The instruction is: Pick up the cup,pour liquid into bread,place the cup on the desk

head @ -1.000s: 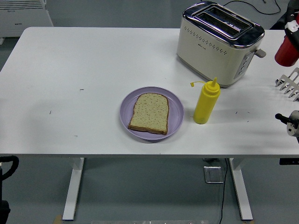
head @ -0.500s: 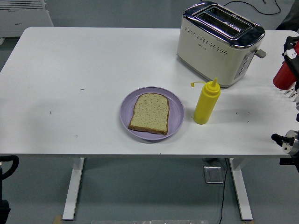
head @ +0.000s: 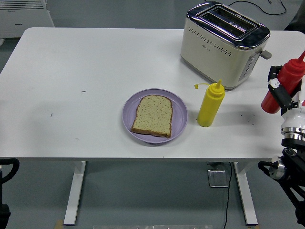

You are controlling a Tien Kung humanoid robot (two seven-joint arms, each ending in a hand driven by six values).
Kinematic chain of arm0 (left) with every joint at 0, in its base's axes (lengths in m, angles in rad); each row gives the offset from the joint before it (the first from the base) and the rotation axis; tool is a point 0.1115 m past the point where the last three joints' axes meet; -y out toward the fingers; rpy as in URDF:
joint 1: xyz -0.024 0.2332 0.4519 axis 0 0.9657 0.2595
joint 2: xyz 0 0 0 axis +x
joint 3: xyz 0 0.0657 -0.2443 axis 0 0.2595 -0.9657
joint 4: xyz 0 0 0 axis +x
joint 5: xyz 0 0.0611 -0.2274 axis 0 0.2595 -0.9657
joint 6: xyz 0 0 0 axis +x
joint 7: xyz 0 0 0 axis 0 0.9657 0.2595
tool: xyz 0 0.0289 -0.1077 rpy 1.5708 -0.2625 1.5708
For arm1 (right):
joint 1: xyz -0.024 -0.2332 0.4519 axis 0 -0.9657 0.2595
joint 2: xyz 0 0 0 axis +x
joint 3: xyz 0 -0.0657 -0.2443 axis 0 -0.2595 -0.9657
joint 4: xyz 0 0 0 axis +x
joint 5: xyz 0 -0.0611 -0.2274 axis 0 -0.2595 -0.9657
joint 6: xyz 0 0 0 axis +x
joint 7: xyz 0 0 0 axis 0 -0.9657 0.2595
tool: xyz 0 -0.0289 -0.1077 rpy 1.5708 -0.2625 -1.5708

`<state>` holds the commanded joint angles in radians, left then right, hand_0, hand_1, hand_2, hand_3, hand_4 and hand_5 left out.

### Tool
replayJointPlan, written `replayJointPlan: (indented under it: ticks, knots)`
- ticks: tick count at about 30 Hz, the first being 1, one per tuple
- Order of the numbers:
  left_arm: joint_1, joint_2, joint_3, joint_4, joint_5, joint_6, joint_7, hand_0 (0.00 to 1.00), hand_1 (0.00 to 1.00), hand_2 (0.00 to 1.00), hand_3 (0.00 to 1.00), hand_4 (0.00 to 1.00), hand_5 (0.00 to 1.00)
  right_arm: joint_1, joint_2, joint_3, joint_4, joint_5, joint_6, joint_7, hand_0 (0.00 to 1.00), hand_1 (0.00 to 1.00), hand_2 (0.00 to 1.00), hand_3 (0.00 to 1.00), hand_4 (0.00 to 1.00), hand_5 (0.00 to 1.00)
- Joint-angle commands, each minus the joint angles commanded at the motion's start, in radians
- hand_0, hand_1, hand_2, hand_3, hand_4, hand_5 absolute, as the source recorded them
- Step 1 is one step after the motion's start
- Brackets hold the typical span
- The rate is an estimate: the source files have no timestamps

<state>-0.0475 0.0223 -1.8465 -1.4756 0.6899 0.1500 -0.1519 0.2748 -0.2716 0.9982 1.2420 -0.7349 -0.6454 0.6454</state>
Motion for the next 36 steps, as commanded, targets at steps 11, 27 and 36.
replayJointPlan:
  ticks: [11, 27, 36]
  knots:
    - [0.0, -0.001, -0.003, 0.0, 0.001, 0.0, -0.001, 0.754, 0.765, 0.775, 0.673, 0.638, 0.998, 0.047, 0.044, -0.097, -0.119, 0.045, 0.0, 0.0, 0.255, 0.292, 0.378, 0.415, 0.542, 0.092]
    - [-0.001, -0.001, -0.005, 0.0, 0.001, 0.0, -0.001, 0.754, 0.765, 0.775, 0.671, 0.638, 0.998, 0.085, 0.077, -0.129, -0.189, 0.057, 0.0, 0.0, 0.263, 0.293, 0.378, 0.415, 0.541, 0.097]
    - [0.0, -0.001, -0.004, 0.0, 0.001, 0.0, -0.001, 0.755, 0.765, 0.775, 0.672, 0.638, 0.998, 0.088, 0.081, -0.129, -0.21, 0.061, 0.0, 0.0, 0.277, 0.321, 0.384, 0.419, 0.545, 0.097]
